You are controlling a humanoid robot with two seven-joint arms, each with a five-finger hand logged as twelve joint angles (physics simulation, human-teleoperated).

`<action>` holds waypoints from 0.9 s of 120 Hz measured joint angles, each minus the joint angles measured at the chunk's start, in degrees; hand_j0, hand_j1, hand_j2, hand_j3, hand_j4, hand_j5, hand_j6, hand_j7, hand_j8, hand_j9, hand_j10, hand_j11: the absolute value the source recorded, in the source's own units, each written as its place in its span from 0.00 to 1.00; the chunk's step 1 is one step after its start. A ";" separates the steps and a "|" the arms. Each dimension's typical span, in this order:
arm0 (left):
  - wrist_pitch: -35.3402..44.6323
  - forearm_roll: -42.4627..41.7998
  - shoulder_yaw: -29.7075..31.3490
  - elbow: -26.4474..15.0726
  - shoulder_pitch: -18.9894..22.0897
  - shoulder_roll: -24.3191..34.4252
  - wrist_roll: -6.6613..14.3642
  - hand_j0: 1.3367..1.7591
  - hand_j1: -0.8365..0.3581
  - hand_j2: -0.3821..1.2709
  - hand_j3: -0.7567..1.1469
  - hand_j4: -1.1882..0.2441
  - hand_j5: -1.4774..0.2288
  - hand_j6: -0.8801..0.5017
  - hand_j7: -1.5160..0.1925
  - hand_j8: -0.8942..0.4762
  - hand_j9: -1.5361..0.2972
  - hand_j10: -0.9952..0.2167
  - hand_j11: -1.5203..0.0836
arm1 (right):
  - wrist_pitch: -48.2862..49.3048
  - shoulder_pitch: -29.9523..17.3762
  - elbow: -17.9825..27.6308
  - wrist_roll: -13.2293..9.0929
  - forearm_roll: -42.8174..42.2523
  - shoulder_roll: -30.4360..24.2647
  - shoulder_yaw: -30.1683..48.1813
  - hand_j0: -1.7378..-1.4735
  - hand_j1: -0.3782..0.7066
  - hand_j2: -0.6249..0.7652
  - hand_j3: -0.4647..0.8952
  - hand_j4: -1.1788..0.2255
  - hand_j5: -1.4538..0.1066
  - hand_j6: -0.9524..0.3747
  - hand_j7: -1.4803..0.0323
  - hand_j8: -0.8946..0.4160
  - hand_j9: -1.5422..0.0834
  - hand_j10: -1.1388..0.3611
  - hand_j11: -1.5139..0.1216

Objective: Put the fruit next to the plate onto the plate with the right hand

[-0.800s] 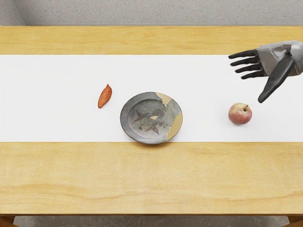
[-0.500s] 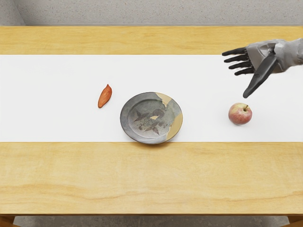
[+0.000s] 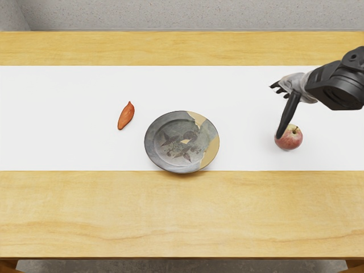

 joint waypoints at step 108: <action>0.00 0.00 0.00 0.00 0.00 0.00 0.00 0.76 0.99 0.23 0.40 0.83 0.87 0.64 0.89 0.65 0.84 0.82 0.95 | -14.09 -11.58 -1.68 0.00 -7.45 2.87 -0.83 0.30 0.21 0.43 0.34 0.72 0.79 0.59 0.84 0.56 0.82 0.65 0.79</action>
